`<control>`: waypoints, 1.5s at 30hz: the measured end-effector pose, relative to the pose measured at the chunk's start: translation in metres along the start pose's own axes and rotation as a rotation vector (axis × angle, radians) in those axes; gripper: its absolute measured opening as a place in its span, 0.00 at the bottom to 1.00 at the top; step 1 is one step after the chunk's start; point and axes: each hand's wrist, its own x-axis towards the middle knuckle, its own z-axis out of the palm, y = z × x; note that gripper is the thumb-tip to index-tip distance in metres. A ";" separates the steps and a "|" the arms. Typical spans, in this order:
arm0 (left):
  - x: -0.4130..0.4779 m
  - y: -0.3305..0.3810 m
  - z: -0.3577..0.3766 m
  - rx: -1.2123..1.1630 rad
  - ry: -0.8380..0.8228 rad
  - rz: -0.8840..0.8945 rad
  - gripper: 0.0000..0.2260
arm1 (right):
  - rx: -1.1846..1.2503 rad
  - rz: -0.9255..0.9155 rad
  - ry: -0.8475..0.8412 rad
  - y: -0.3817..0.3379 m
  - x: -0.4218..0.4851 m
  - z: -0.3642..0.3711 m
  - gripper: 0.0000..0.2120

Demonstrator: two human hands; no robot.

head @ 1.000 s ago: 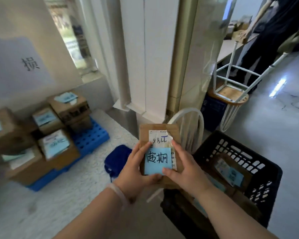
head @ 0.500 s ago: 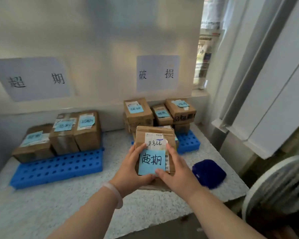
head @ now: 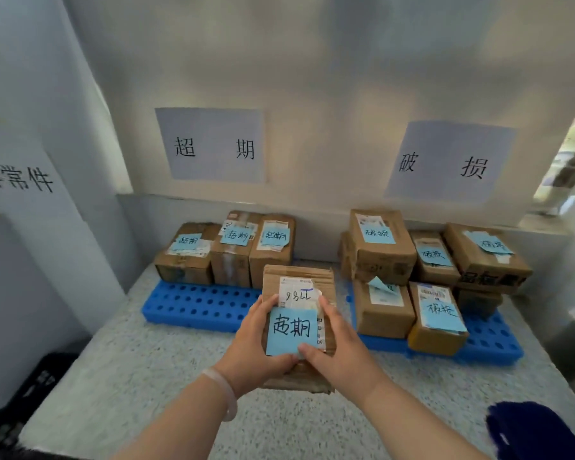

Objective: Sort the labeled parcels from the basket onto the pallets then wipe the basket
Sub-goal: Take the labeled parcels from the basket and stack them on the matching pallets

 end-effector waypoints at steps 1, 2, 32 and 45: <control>0.003 -0.003 -0.005 0.004 0.014 -0.023 0.42 | -0.007 -0.006 -0.022 -0.003 0.009 0.002 0.44; 0.006 -0.006 -0.010 0.006 0.028 -0.044 0.42 | -0.014 -0.011 -0.045 -0.007 0.019 0.004 0.44; 0.126 -0.181 -0.309 0.052 -0.125 -0.102 0.41 | 0.027 -0.007 -0.220 -0.178 0.207 0.224 0.60; 0.130 -0.195 -0.299 0.001 -0.174 -0.062 0.44 | -0.013 0.052 -0.144 -0.179 0.201 0.232 0.60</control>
